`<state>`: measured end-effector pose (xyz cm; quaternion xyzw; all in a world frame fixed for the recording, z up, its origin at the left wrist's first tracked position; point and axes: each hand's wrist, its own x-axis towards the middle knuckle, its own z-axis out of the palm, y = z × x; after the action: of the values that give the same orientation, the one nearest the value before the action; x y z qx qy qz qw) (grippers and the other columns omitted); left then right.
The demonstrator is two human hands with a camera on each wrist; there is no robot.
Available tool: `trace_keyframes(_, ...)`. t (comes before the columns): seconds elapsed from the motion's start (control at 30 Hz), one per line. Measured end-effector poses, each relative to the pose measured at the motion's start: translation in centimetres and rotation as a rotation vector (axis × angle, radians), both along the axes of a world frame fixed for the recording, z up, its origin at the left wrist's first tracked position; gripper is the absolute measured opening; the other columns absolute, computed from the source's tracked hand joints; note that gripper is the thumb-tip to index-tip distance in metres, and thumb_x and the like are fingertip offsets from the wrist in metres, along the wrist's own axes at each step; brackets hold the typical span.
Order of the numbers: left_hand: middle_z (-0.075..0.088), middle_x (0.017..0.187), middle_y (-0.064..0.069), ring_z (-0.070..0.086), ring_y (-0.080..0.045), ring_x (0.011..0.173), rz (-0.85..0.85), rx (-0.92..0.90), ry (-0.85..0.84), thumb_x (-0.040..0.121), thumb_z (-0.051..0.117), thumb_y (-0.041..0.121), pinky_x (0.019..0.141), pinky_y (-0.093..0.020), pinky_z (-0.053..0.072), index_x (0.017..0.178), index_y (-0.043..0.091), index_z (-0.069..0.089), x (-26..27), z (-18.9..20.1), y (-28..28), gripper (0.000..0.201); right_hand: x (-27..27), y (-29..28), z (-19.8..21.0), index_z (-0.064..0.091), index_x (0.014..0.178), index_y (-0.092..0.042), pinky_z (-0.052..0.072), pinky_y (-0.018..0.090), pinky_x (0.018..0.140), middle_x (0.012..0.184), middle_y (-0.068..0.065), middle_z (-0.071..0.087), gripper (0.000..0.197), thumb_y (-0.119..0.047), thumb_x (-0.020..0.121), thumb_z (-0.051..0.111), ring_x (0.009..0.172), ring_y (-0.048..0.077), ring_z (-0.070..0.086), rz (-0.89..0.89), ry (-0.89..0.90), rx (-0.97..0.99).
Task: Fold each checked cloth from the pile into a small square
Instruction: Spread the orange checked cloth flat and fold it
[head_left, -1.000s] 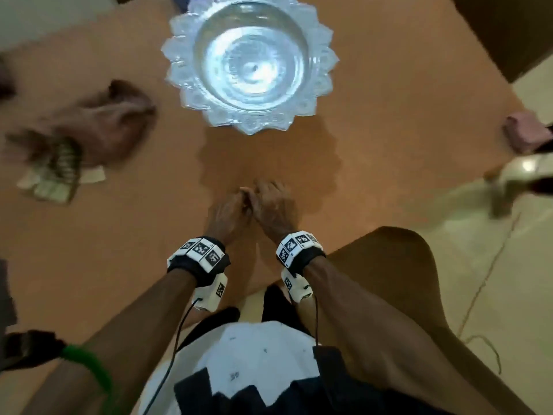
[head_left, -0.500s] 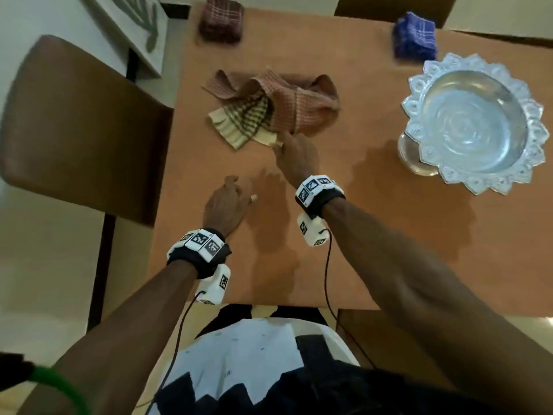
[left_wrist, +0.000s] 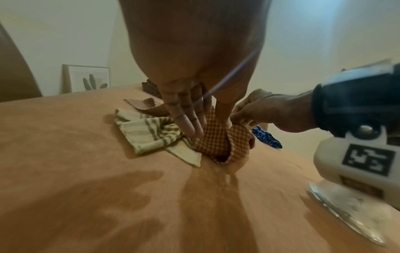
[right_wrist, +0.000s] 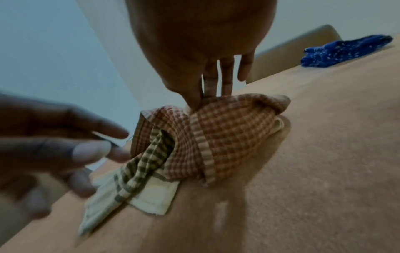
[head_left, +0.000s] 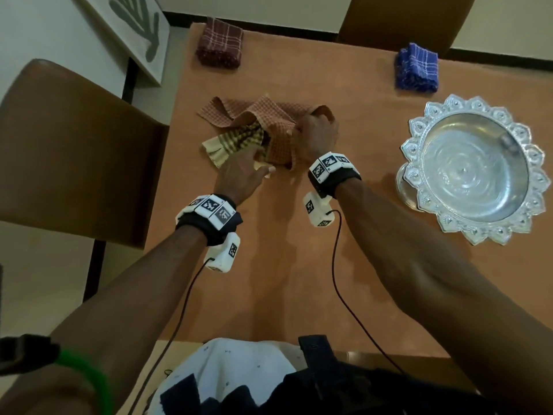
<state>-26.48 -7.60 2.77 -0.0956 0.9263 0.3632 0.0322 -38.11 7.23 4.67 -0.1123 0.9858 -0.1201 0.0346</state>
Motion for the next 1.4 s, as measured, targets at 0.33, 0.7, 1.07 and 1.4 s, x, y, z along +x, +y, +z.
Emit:
trace_keyframes(0.33, 0.065, 0.075, -0.004, 0.058, -0.018, 0.068, 0.009, 0.255, 0.270, 0.083, 0.073, 0.030, 0.059, -0.031, 0.041, 0.086, 0.005, 0.064, -1.6, 3.7, 3.4, 0.026, 3.1, -0.8, 5.6, 0.067, 0.087, -0.005, 0.046, 0.030, 0.057, 0.074, 0.007, 0.069, 0.007, -0.010, 0.086, 0.062, 0.064, 0.015, 0.059, -0.067, 0.204, -0.784)
trace_keyframes(0.7, 0.068, 0.085, -0.007, 0.056, -0.015, 0.076, 0.104, 0.067, 0.451, 0.088, 0.057, 0.009, 0.065, -0.024, 0.037, 0.095, 0.002, 0.067, 2.9, 8.7, -2.1, 0.015, 5.6, 3.3, 14.4, 0.070, 0.098, -0.007, 0.052, 0.030, 0.070, 0.078, -0.011, 0.061, 0.023, -0.028, 0.094, 0.061, 0.071, 0.005, 0.058, -0.339, 0.454, -0.868)
trace_keyframes(1.07, 0.073, 0.083, -0.016, 0.070, -0.027, 0.064, -0.088, 0.023, 0.121, 0.083, 0.056, -0.001, 0.059, -0.041, 0.061, 0.094, 0.007, 0.068, 10.2, 7.3, -4.6, 0.018, 22.6, 1.2, 8.0, 0.064, 0.114, -0.001, 0.039, 0.031, 0.066, 0.099, 0.018, 0.065, 0.036, -0.026, 0.088, 0.069, 0.094, 0.034, 0.064, 0.251, -0.331, 0.089)
trace_keyframes(1.4, 0.059, 0.125, -0.023, 0.056, -0.040, 0.114, 0.587, -0.099, -0.111, 0.094, 0.051, 0.012, 0.091, -0.047, 0.045, 0.126, 0.005, 0.049, 18.3, 1.3, -6.3, 0.033, 26.5, -3.3, 0.0, 0.068, 0.078, 0.000, 0.038, 0.027, 0.055, 0.065, 0.004, 0.059, 0.046, -0.044, 0.093, 0.064, 0.055, 0.014, 0.048, 0.142, -0.550, -0.383)
